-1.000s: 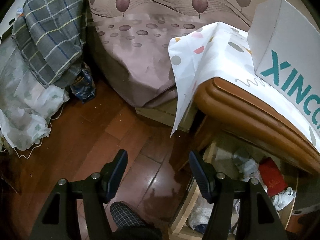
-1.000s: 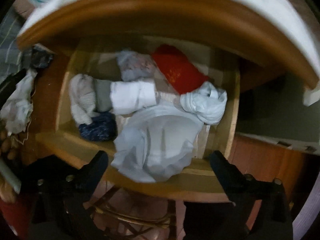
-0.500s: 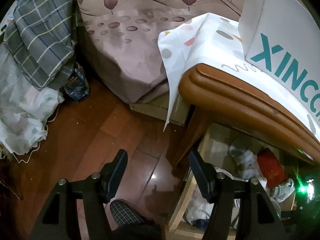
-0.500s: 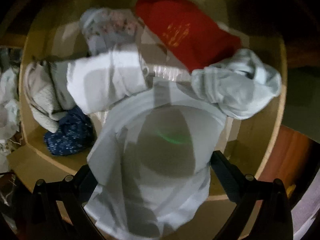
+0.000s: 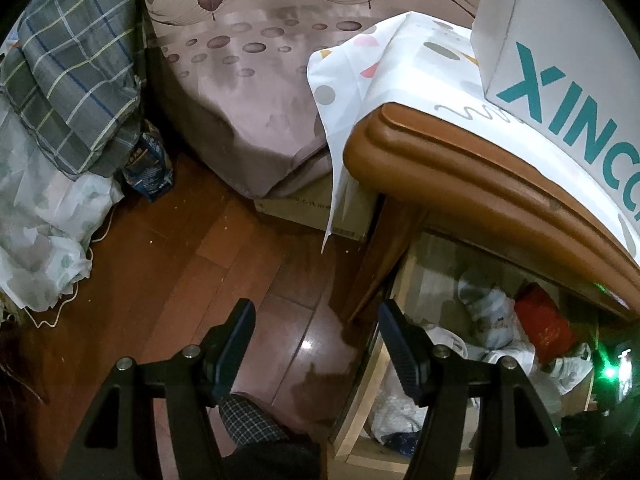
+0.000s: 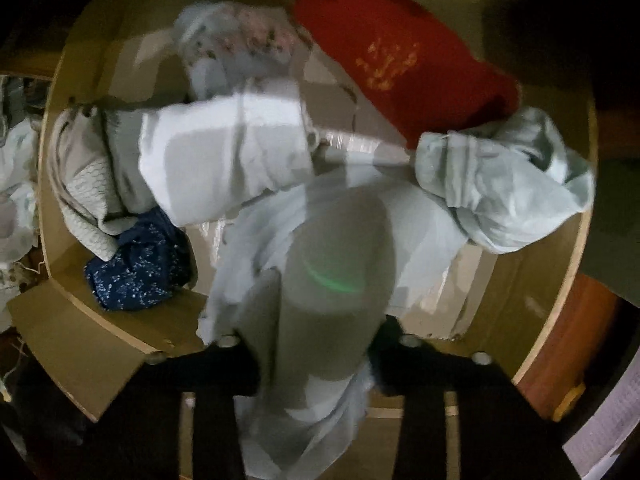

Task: Take underwear out of drawer
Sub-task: 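Close the right tool on the white garment in the drawer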

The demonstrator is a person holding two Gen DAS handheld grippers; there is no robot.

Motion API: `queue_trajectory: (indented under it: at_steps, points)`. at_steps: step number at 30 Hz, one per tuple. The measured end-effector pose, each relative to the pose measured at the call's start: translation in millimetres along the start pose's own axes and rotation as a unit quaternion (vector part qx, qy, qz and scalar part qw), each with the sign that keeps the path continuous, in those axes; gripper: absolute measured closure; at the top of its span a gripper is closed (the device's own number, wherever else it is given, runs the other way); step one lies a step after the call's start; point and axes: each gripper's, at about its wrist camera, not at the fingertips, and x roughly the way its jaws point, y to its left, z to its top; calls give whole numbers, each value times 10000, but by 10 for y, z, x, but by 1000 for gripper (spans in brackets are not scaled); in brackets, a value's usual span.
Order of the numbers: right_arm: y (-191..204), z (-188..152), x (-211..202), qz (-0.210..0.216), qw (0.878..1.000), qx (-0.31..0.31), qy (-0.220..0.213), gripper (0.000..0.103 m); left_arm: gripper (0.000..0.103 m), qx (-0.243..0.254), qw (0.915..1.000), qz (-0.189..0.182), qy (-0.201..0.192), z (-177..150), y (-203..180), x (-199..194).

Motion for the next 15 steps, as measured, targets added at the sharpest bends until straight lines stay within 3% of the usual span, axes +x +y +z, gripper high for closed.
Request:
queue_trajectory:
  at_steps: [2,6,15]
  points:
    - [-10,-50,-112,75,9997,16,-222,85,37,7,10000,-17,11,-3,-9,5]
    - [-68,-125,-302,214,9982,88,-549,89,37,44,10000,-25,50,-28,-33,24]
    - [-313,-440,-621,410,9919,188,-1186,90,37,165,9993,-275,180,-71,-124,61]
